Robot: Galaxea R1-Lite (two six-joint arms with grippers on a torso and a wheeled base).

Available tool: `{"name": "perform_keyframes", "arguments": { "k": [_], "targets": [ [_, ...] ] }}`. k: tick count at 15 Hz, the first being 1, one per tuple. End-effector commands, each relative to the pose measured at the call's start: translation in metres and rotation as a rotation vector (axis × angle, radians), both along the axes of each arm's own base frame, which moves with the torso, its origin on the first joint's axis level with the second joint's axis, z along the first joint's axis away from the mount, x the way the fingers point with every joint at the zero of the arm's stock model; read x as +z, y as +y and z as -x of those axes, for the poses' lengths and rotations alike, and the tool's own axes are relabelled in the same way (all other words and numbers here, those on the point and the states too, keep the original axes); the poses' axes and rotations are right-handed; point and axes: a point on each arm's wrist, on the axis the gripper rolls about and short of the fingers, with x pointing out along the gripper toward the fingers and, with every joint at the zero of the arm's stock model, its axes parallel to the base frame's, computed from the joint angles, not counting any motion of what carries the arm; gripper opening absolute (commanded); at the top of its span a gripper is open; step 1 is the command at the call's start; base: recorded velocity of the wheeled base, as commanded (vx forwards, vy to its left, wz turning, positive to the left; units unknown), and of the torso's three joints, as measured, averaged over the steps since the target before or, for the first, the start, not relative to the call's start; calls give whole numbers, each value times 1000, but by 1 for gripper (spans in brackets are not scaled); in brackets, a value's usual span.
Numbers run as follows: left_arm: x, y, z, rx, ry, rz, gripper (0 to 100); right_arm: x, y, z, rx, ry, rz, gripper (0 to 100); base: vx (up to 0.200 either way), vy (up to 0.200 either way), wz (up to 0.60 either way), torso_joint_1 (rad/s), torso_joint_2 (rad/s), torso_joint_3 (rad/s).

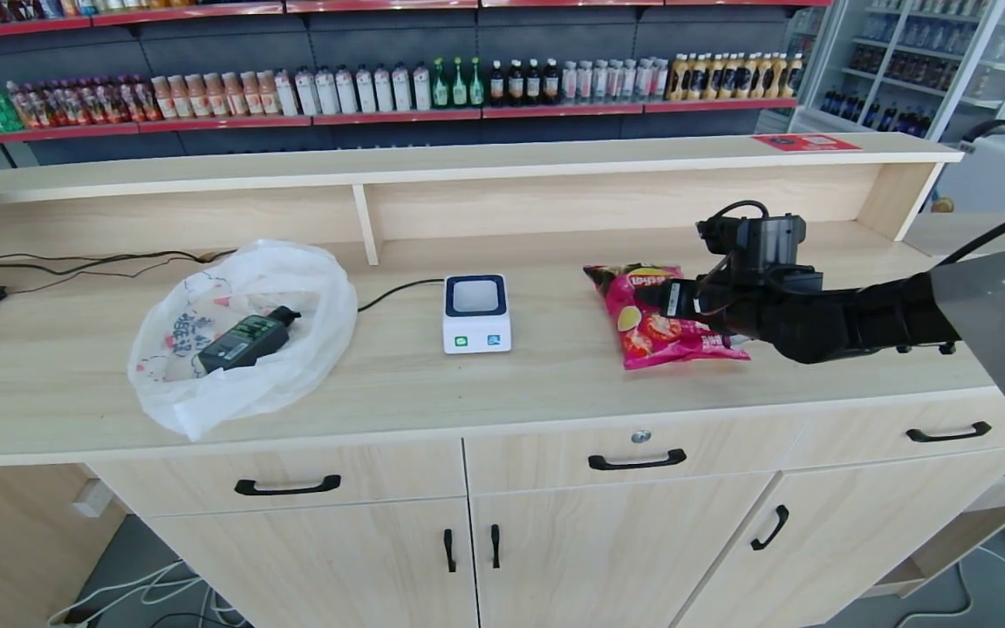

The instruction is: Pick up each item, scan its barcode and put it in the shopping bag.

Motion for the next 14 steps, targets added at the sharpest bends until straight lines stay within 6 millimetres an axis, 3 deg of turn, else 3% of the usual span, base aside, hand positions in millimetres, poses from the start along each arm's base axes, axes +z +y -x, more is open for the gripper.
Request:
{"name": "perform_keyframes", "arguments": {
  "k": [1, 5, 12, 14],
  "targets": [
    [0, 0, 0, 0, 0, 0, 100, -5, 2, -2, 3, 13, 1, 100, 0, 0, 0, 0, 0, 0],
    [0, 0, 0, 0, -2, -3, 100, -7, -10, -13, -91, -6, 16, 100, 0, 0, 0, 0, 0, 0],
    [1, 0, 0, 2, -6, -3, 100, -29, 2, -20, -97, 20, 27, 100, 0, 0, 0, 0, 0, 0],
    [1, 0, 0, 0, -6, -6, 100, -22, 4, -25, -107, -9, 15, 100, 0, 0, 0, 0, 0, 0]
  ]
}}
